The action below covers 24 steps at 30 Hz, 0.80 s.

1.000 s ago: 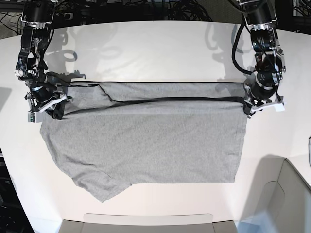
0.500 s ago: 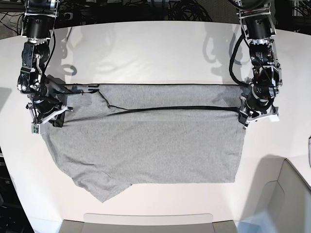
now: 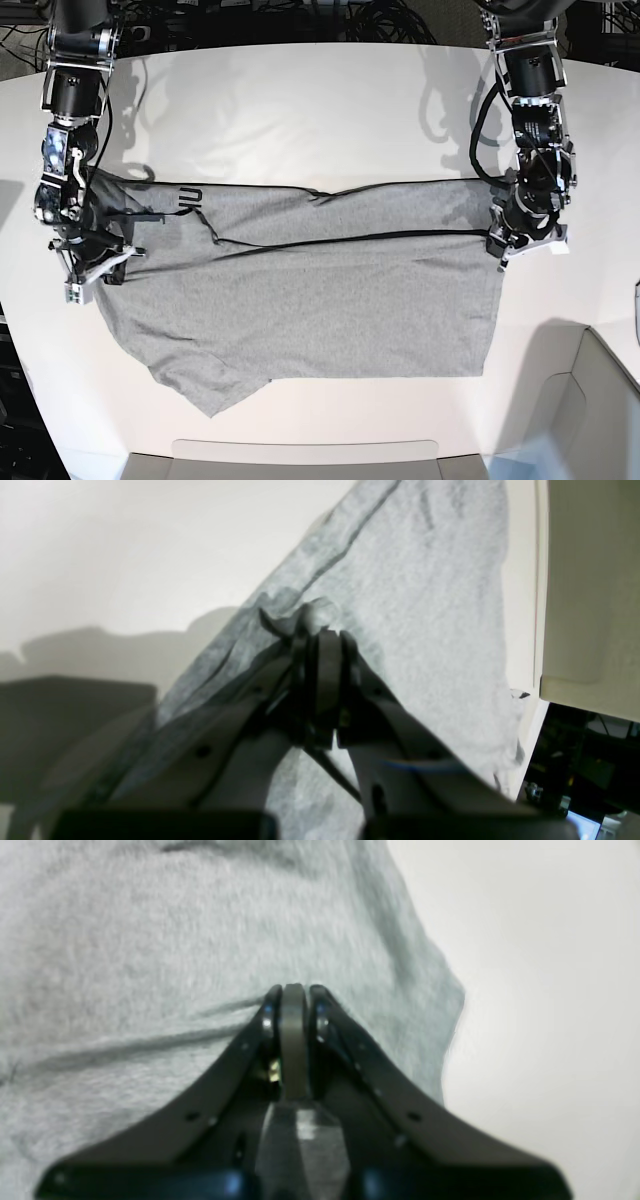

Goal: Fold the T-shirt properly
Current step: 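Lift the shoulder edge with both grippers and pull it toward the hem, then lower the folded edge and release both grippers, withdrawing toward the collar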

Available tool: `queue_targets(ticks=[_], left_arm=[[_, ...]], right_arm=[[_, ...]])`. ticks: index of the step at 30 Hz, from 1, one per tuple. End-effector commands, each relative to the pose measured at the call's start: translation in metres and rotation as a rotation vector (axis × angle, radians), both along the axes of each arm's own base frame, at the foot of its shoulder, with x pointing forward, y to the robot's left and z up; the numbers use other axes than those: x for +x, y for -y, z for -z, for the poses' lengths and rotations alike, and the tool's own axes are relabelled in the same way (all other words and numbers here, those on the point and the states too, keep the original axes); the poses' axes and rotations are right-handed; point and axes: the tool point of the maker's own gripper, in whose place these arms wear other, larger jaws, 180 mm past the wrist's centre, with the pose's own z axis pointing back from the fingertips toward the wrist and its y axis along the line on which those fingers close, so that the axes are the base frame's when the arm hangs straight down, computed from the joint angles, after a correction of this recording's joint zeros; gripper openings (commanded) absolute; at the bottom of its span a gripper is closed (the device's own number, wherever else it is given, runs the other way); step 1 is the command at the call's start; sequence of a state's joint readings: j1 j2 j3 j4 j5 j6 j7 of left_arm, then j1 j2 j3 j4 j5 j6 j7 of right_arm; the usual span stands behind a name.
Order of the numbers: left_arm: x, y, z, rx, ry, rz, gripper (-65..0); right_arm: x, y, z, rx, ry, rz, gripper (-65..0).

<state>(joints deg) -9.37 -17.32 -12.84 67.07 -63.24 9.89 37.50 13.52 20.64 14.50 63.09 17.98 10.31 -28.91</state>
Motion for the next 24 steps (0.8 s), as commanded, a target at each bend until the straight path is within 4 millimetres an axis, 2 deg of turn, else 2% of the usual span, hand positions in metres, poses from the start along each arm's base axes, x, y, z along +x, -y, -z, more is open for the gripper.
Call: queue_targets(ticks=[1,2,4,6,9,11,15,17,20,22,24], left_arm=[[0.014,-0.010,-0.021,0.029,0.055,-0.005,-65.0],[0.014,-0.010,-0.020,0.028,0.054,-0.003,-65.0],[0.015,-0.010,-0.023,0.030,0.061,-0.002,-59.8],[0.017,-0.009,-0.032,0.040,0.085,0.005,-55.5],[0.024,-0.006,-0.052,0.061,0.139,0.018,-54.8],[0.028,-0.006,-0.068,0.074,0.182,0.024,-54.8],[0.023,-0.003,-0.085,0.102,0.226,0.039,-54.8],[0.017,-0.002,-0.084,0.110,0.224,0.044,-54.8],[0.004,-0.001,-0.076,0.117,0.201,0.050,-54.9],[-0.005,0.005,-0.073,0.125,0.193,0.071,-55.8],[-0.015,0.015,-0.070,0.129,0.185,0.102,-60.2]], right_arm=[[0.012,0.011,-0.022,-0.023,0.065,0.012,-65.0],[0.012,0.010,-0.023,-0.021,0.068,0.011,-65.0],[0.013,0.005,-0.023,-0.013,0.072,0.009,-63.9],[0.014,0.004,-0.024,-0.010,0.078,0.009,-57.6],[0.016,0.001,-0.031,-0.013,0.097,0.001,-49.8],[0.018,-0.005,-0.044,-0.019,0.134,-0.015,-46.2],[0.011,-0.019,-0.066,-0.045,0.198,-0.058,-45.6],[0.004,-0.027,-0.076,-0.060,0.228,-0.084,-45.6],[-0.011,-0.042,-0.080,-0.062,0.247,-0.115,-45.6],[-0.023,-0.041,-0.080,-0.057,0.254,-0.101,-45.7],[-0.034,-0.040,-0.077,-0.040,0.255,-0.075,-46.7]])
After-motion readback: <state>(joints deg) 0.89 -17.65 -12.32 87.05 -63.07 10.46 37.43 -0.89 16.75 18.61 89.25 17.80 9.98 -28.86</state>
